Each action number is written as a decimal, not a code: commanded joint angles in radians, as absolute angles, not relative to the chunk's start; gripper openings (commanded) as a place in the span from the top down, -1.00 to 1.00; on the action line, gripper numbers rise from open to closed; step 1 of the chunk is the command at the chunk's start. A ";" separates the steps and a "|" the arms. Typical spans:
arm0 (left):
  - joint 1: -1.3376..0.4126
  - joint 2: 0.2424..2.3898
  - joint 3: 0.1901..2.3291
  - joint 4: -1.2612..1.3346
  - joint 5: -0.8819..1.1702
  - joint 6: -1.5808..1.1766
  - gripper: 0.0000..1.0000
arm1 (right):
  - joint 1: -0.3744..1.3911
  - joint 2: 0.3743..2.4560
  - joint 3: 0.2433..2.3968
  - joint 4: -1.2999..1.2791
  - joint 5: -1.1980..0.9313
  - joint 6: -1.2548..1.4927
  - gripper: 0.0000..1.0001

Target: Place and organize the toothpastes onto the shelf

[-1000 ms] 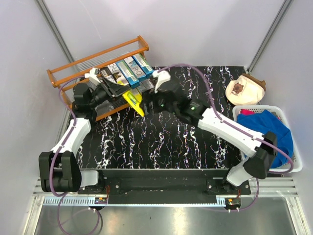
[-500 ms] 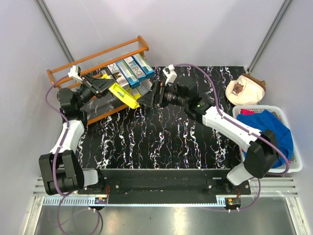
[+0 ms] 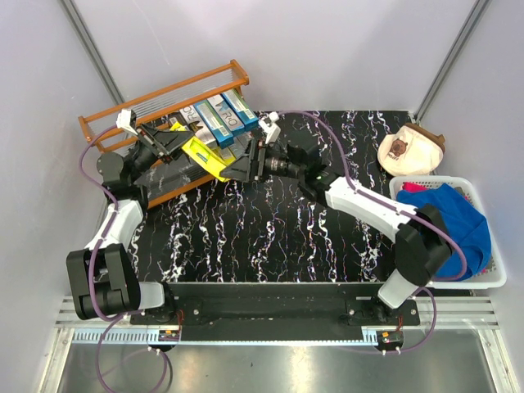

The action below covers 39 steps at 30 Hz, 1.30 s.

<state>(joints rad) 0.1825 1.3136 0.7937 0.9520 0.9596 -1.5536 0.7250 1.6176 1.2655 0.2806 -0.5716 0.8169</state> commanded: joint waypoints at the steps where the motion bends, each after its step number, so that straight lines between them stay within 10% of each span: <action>1: 0.186 1.313 0.802 1.037 0.977 -1.575 0.36 | 0.759 1.664 1.330 0.331 -0.618 0.838 -0.64; 18: 0.186 1.318 0.782 1.066 0.996 -1.588 0.22 | 0.765 1.635 1.269 0.466 -0.583 0.891 0.27; 24: 0.186 1.318 0.785 1.037 1.009 -1.546 -0.54 | 0.765 1.611 1.252 0.430 -0.565 0.876 0.39; 28: 0.186 1.263 0.825 0.756 0.999 -1.375 -0.98 | 0.765 1.583 1.236 0.393 -0.552 0.859 0.41; 39: 0.187 1.088 1.072 -0.299 0.543 -0.598 -0.98 | 0.764 1.558 1.114 0.327 -0.569 0.861 0.47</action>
<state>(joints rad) 0.1829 1.1473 1.0050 0.0353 0.7582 -0.8764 0.7631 1.5974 1.1481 0.3229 -0.5613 0.8688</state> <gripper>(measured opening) 0.987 0.404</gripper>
